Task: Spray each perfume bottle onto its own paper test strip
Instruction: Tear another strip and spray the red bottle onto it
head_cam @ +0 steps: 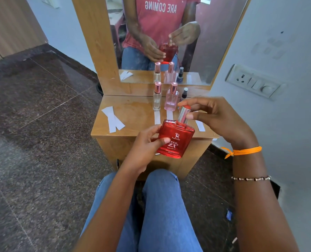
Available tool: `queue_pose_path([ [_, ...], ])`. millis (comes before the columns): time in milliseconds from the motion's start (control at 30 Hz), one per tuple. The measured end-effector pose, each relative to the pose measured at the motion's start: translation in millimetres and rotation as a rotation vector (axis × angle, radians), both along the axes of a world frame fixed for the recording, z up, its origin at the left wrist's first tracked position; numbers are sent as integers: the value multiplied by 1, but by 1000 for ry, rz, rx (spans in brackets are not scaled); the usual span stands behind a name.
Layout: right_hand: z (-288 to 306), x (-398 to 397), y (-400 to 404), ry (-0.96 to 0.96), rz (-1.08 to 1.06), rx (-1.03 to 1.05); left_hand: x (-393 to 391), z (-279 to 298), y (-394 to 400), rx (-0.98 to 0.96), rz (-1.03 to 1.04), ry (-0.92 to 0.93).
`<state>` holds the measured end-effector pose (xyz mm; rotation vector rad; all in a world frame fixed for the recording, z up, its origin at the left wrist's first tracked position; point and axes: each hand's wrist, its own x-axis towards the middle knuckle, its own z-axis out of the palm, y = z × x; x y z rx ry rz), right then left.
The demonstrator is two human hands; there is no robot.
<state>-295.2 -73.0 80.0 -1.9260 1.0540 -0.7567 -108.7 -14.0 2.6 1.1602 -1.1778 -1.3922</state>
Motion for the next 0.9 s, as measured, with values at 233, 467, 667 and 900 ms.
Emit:
queue_pose_path([
  [233,-13,1,-2,-273,93,120,-3,-5,0,31,-60,98],
  [467,-21,7,10,-324,-194,27,-10,2,0,-82,70,-4],
  [667,-17,24,20,-174,-541,-180,-24,7,0,-148,164,-95],
  [900,-17,-1,9,-406,-166,119,-14,10,-4,-50,54,-14],
])
